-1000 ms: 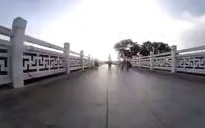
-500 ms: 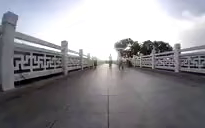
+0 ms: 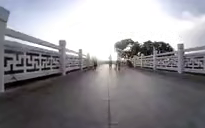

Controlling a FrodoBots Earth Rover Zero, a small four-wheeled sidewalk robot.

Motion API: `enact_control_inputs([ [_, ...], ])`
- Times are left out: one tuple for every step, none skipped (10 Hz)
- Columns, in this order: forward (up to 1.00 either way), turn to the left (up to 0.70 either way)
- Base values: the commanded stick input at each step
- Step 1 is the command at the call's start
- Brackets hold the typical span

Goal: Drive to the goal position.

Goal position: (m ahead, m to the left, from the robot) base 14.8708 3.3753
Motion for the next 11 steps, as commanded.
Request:
enact_control_inputs([
  [0.45,0.00],
  [0.45,0.00],
  [0.45,0.00],
  [0.45,0.00],
  [0.45,0.00],
  [0.45,0.00],
  [0.45,0.00],
  [0.45,0.00],
  [0.45,0.00],
  [0.45,0.00],
  [0.45,0.00],
])
